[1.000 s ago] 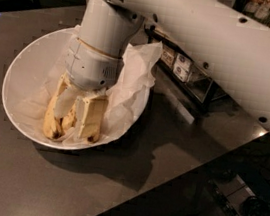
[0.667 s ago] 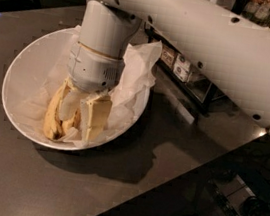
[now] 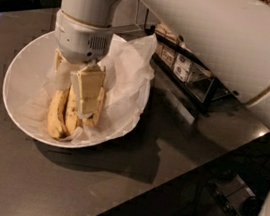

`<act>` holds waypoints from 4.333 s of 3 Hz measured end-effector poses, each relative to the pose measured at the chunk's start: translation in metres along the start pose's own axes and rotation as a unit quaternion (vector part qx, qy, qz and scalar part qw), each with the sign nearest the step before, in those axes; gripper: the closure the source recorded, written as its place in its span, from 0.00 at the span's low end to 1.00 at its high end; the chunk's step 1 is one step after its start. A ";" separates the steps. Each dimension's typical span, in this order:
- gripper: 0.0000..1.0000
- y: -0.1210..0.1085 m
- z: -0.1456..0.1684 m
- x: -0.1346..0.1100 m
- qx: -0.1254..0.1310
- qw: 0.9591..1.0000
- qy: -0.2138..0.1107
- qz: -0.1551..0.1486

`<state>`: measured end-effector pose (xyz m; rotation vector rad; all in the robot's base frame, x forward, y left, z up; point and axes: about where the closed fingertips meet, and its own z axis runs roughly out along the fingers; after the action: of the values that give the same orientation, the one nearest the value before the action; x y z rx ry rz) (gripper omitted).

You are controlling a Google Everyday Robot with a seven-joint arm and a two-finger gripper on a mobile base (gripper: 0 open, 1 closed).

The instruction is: Pick banana from white bowl

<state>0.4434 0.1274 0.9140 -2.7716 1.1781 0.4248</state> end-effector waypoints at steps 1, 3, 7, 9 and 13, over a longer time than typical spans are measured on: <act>0.47 -0.020 -0.024 0.004 0.036 0.999 0.036 0.008; 0.46 0.010 -0.007 0.022 0.006 0.996 0.074 0.039; 0.47 0.112 -0.049 0.058 0.044 0.973 0.028 0.226; 0.45 0.018 -0.112 0.036 0.132 0.979 0.039 0.151; 0.45 0.003 -0.020 0.042 0.007 0.997 -0.027 0.067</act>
Offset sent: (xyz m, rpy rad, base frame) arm -0.0381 -0.1189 0.0118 -0.5510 0.0883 0.0692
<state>0.4736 0.0920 0.9207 -2.6614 1.3530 0.4995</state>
